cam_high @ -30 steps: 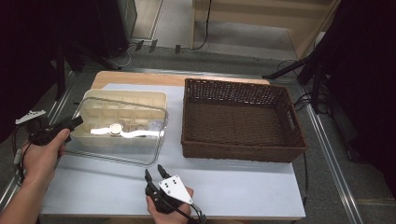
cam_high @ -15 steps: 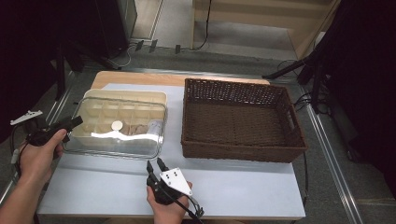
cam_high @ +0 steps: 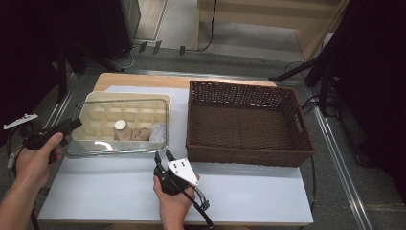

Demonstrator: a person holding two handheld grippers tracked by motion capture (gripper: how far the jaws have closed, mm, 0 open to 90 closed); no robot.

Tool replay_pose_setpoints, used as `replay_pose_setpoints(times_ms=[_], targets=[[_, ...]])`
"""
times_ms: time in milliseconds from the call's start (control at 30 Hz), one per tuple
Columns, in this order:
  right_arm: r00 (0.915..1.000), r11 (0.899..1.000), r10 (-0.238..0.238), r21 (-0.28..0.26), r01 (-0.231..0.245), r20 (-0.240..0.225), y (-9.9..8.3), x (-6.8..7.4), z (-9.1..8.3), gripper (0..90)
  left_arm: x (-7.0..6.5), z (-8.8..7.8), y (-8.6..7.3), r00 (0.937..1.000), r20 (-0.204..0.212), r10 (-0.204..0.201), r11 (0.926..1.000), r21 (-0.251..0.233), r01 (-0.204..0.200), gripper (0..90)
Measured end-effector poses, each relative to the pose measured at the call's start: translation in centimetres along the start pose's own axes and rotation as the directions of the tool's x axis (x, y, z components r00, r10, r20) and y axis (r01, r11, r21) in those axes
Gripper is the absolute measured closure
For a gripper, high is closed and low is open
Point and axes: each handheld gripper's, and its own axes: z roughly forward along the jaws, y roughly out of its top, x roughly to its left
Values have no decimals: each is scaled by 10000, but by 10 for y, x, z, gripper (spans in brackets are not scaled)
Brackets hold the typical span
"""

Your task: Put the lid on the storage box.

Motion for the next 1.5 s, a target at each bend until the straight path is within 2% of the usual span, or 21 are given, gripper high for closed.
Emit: replay_pose_setpoints(times_ms=[133, 200, 300, 367, 467, 500, 567, 600, 667, 733, 767, 833, 867, 1033, 1067, 1167, 1233, 1267, 1400, 1467, 1500], targets=[[10000, 10000, -22, 49, 22, 52, 2, 0, 2, 637, 0, 2, 0, 10000, -4, -45, 10000, -59, 45, 484], [10000, 10000, -21, 21, 21, 94, 4, 0, 4, 634, 1, 3, 1, 9999, 170, -10, 10000, -82, 11, 487], [10000, 10000, -17, -39, 17, 96, 7, -2, 6, 630, 0, 2, 1, 9995, 205, 236, 9996, -165, -233, 474], [9999, 10000, -60, 0, 60, 117, 8, -3, 7, 624, 1, -4, 1, 9988, 313, 388, 9989, -283, -380, 480], [9999, 9999, -112, 27, 111, 127, 9, -4, 7, 620, 1, -10, 0, 9990, 285, 356, 9979, -549, -340, 501], [9998, 9998, -179, 8, 179, 134, 9, -6, 7, 617, 1, -18, -2, 9989, 119, 457, 9962, -741, -447, 519], [9998, 9999, -168, 27, 168, 140, 9, -6, 7, 617, 1, -22, -4, 9982, 3, 598, 9954, -746, -596, 537], [9998, 9999, -159, 48, 158, 142, 10, -7, 6, 616, 0, -30, -9, 9961, -195, 858, 9930, -801, -871, 608], [9998, 9999, -156, 68, 155, 141, 10, -7, 6, 614, -1, -36, -13, 9955, -286, 909, 9918, -876, -931, 644], [9997, 9998, -186, 53, 186, 124, 10, -7, 6, 610, -3, -46, -19, 9957, -132, 912, 9899, -1080, -921, 737], [9997, 9998, -205, 48, 205, 113, 10, -7, 6, 608, -5, -51, -22, 9948, -197, 998, 9883, -1139, -1014, 773], [9996, 9997, -252, 39, 252, 100, 10, -8, 6, 609, -9, -58, -28, 9912, -252, 1299, 9849, -1117, -1320, 825], [9996, 9997, -261, 36, 261, 89, 9, -8, 6, 614, -12, -64, -34, 9870, -344, 1571, 9809, -1105, -1600, 866], [9997, 9997, -226, 26, 226, 33, 9, -8, 7, 627, -20, -75, -46, 9819, -382, 1858, 9755, -1129, -1890, 900], [9998, 9998, -216, 11, 216, -20, 9, -8, 8, 632, -25, -80, -52, 9783, -358, 2041, 9714, -1166, -2069, 900], [9998, 9998, -195, 23, 195, -21, 9, -8, 8, 631, -29, -85, -60, 9781, -268, 2065, 9712, -1158, -2082, 900], [9997, 9997, -242, 3, 242, -30, 10, -9, 8, 632, -33, -89, -73, 9789, -91, 2042, 9737, -1013, -2041, 900], [9997, 9997, -242, 3, 242, -30, 10, -9, 8, 632, -33, -89, -73, 9789, -91, 2042, 9737, -1013, -2041, 900], [9993, 9994, -353, 9, 353, -91, 10, -9, 7, 705, -37, -85, -86, 9765, 56, 2154, 9745, -662, -2146, 900], [9989, 9989, -458, 72, 458, -47, 10, -8, 5, 766, -37, -82, -88, 9780, 53, 2086, 9762, -619, -2079, 900], [9984, 9983, -560, 143, 562, -87, 9, -8, 3, 837, -37, -78, -88, 9788, 39, 2045, 9770, -625, -2039, 900]])
